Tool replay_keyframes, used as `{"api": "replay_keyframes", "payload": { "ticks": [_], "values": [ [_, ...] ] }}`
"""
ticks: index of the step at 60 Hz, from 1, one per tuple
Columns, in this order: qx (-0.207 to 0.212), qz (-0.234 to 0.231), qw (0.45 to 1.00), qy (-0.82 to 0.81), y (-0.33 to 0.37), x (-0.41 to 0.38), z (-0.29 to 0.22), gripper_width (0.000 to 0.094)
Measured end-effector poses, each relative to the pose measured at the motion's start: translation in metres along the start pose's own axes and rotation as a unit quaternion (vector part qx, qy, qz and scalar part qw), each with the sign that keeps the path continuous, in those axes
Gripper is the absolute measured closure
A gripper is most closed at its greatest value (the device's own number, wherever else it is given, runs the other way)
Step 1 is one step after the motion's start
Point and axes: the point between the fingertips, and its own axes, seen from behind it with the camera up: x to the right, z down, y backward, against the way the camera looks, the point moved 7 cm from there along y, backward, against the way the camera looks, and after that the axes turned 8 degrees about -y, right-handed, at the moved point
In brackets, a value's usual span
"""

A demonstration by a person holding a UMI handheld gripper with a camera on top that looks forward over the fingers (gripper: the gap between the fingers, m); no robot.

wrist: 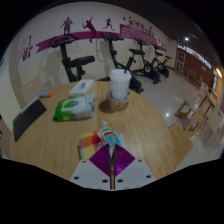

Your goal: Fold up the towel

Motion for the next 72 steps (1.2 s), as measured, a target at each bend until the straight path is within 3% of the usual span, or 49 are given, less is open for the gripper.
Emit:
{"api": "replay_keyframes", "payload": {
  "ticks": [6,9,16,19,21,28,43,72],
  "values": [
    [-0.016,0.007,1.0,0.002,-0.017,0.016,0.016,0.0904],
    [-0.015,0.005,1.0,0.003,-0.016,0.021,0.018,0.0824],
    [-0.005,0.018,1.0,0.014,-0.005,0.028,0.013,0.0041],
    [0.003,0.026,0.999,0.018,0.012,0.034,0.005,0.0121],
    [0.007,0.023,1.0,0.015,0.025,0.034,0.001,0.0069],
    [0.003,-0.004,1.0,0.002,0.103,0.028,-0.004,0.0079],
    [-0.018,0.019,1.0,0.008,0.252,0.03,0.021,0.0083],
    [-0.001,-0.004,1.0,0.015,0.279,0.005,0.025,0.0078]
  ]
}}
